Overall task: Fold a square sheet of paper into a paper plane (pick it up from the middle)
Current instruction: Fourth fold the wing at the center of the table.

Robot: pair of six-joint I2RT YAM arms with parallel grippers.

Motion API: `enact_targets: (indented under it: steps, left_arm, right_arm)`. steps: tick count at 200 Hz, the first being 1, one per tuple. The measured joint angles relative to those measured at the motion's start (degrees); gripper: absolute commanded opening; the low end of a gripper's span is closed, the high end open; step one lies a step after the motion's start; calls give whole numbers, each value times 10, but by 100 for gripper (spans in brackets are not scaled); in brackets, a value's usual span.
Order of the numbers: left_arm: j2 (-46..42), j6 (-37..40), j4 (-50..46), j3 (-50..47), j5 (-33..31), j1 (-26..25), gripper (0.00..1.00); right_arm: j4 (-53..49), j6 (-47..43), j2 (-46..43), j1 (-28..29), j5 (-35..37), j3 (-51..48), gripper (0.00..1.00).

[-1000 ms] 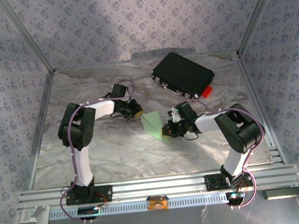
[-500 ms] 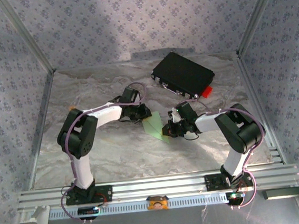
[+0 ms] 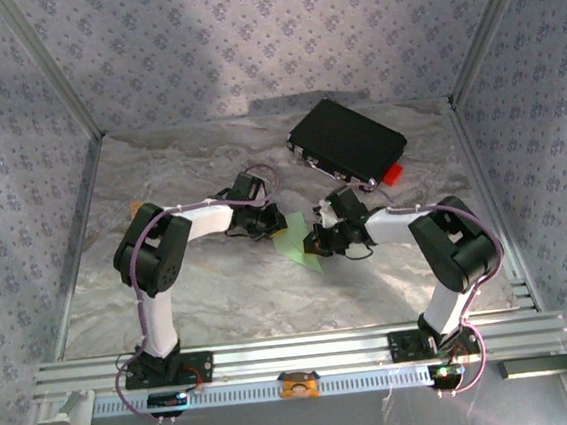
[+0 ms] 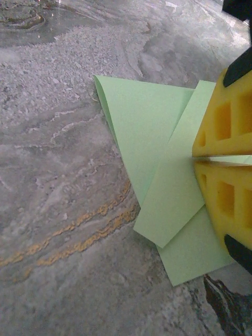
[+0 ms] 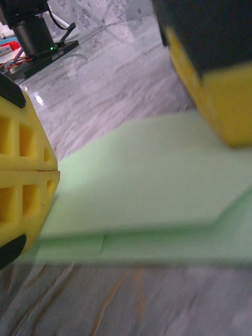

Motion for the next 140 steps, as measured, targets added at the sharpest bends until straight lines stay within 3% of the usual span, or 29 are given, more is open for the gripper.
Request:
enact_targets:
  steps: [55, 140]
  left_arm:
    - [0, 4, 1, 0, 0, 0, 12]
    - [0, 4, 1, 0, 2, 0, 11]
  right_arm:
    - [-31, -11, 57, 16, 27, 66, 0]
    - [-6, -13, -16, 2, 19, -49, 2]
